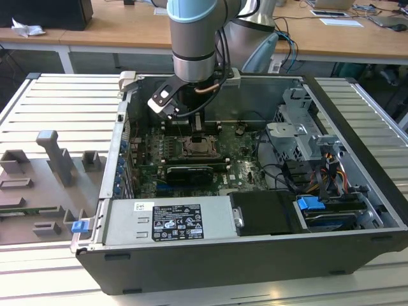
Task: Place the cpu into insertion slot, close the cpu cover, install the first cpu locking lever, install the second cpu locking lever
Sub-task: 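Install the first cpu locking lever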
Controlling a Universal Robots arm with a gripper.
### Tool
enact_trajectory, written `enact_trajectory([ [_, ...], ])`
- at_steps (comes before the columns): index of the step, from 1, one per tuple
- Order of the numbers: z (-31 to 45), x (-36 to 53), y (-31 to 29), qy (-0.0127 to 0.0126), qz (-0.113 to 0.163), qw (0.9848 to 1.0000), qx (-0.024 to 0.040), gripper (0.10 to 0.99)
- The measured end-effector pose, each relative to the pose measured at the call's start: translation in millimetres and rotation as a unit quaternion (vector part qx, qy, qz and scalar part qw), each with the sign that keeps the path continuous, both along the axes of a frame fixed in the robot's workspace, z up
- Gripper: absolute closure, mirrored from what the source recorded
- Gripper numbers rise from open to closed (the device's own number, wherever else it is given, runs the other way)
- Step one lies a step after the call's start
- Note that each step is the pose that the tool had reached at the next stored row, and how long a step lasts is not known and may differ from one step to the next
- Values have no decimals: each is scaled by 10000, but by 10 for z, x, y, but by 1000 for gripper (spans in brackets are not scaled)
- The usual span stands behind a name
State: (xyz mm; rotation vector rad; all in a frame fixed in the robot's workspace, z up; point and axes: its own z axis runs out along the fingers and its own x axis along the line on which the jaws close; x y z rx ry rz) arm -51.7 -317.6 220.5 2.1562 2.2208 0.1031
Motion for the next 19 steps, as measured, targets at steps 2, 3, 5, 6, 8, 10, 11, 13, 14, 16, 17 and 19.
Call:
enact_trajectory([
  [2,3,0,0,0,0,10000,0,980],
  [3,5,0,0,0,0,10000,0,980],
  [5,7,0,0,0,0,10000,0,980],
  [6,7,0,0,0,0,10000,0,980],
  [8,9,0,0,0,0,10000,0,980],
  [10,12,0,0,0,0,10000,0,980],
  [11,12,0,0,0,0,10000,0,980],
  [13,15,0,0,0,0,10000,0,980],
  [14,18,0,0,0,0,10000,-1,980],
  [16,25,0,0,0,0,10000,0,980],
  [17,30,0,0,0,0,10000,-1,980],
  [19,42,0,0,0,-6,10000,-1,980],
])
